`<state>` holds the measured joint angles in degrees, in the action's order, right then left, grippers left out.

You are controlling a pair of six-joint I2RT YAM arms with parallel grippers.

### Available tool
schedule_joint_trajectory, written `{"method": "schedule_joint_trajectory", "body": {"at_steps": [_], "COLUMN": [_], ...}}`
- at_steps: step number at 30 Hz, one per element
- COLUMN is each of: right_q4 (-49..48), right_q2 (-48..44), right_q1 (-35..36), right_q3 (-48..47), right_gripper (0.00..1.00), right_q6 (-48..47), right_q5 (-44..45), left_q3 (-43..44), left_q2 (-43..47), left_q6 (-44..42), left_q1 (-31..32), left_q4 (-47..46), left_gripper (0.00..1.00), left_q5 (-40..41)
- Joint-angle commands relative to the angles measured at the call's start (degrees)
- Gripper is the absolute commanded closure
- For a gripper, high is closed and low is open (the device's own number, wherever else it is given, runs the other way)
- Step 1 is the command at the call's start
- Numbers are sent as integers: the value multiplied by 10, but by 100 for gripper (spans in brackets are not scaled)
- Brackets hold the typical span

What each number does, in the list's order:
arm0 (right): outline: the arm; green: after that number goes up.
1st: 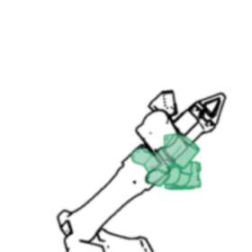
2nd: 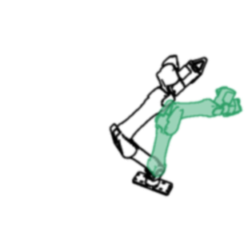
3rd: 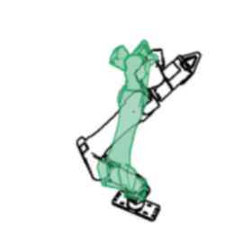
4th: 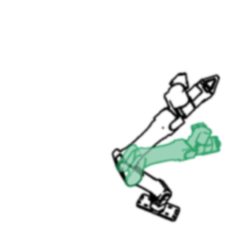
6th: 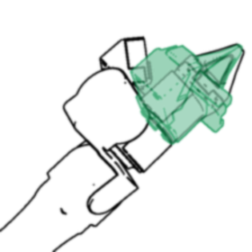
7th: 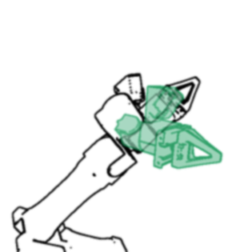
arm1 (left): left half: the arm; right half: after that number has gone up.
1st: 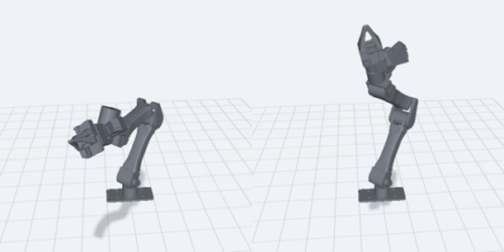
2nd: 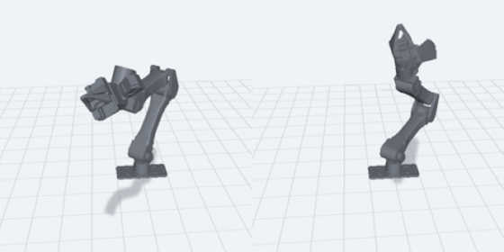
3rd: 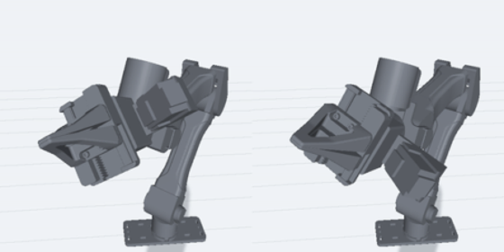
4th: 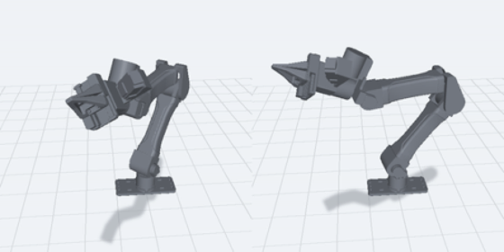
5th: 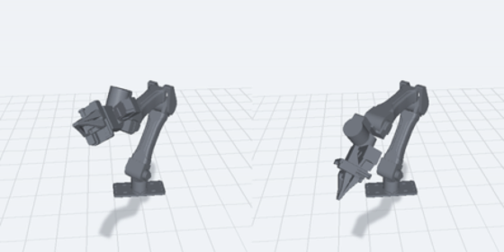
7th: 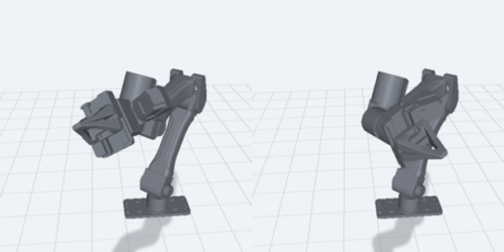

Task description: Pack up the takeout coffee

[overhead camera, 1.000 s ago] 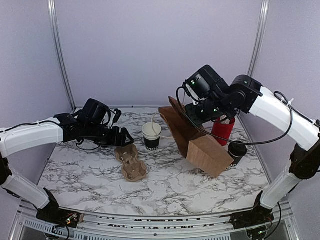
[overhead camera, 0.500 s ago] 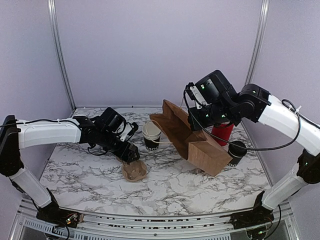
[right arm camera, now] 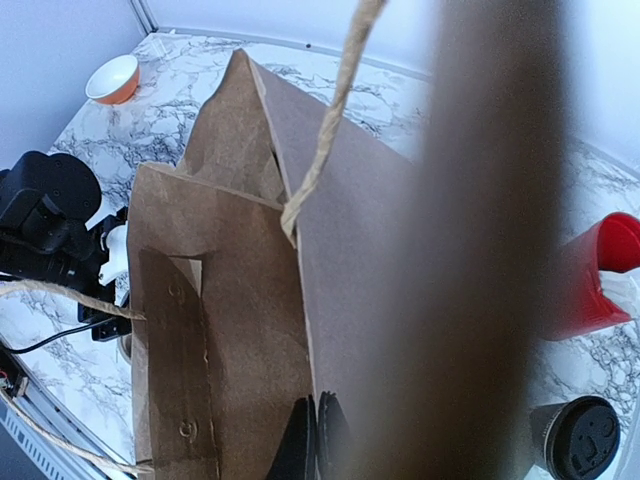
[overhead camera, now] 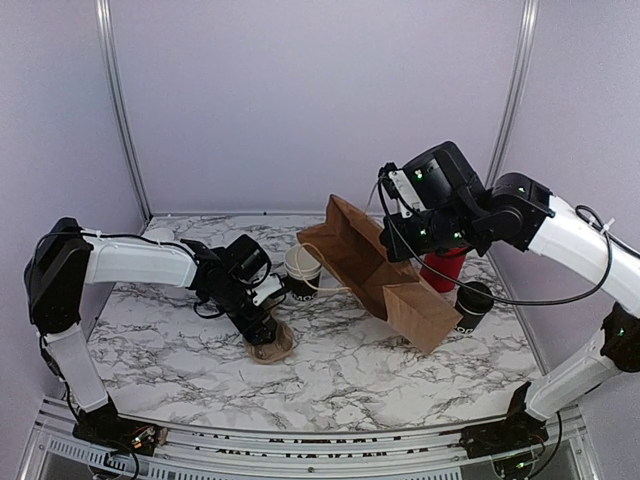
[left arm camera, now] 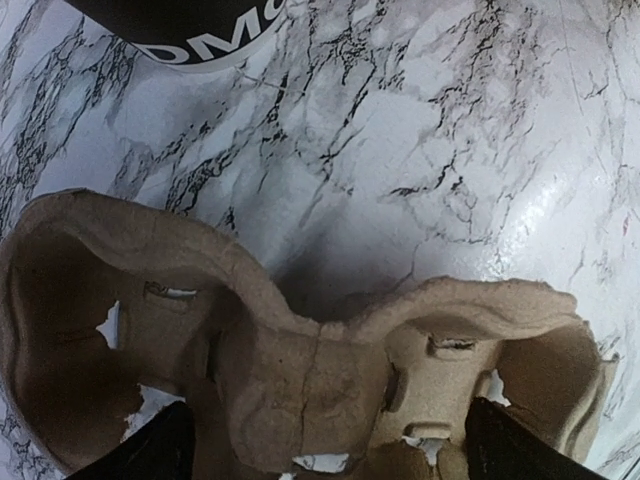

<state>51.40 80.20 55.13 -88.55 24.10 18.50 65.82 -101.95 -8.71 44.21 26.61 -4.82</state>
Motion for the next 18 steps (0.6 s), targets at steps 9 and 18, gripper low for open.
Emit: {"method": "schedule_joint_trajectory", "body": {"at_steps": [9,18], "right_q4": [-30,-33], "right_q2": [-35,-35], "right_q1": [4,4], "right_q3": [18,18], "right_gripper": [100,100], "right_q6": [12,11], "right_q5": [3,6], "left_q3": [67,65], "left_q2": [-90,-80], "left_q6": [-16,11], "left_q1": [-2,1], "left_q4": [63,68], "left_gripper": [14,36], "left_q5": [20,25]}}
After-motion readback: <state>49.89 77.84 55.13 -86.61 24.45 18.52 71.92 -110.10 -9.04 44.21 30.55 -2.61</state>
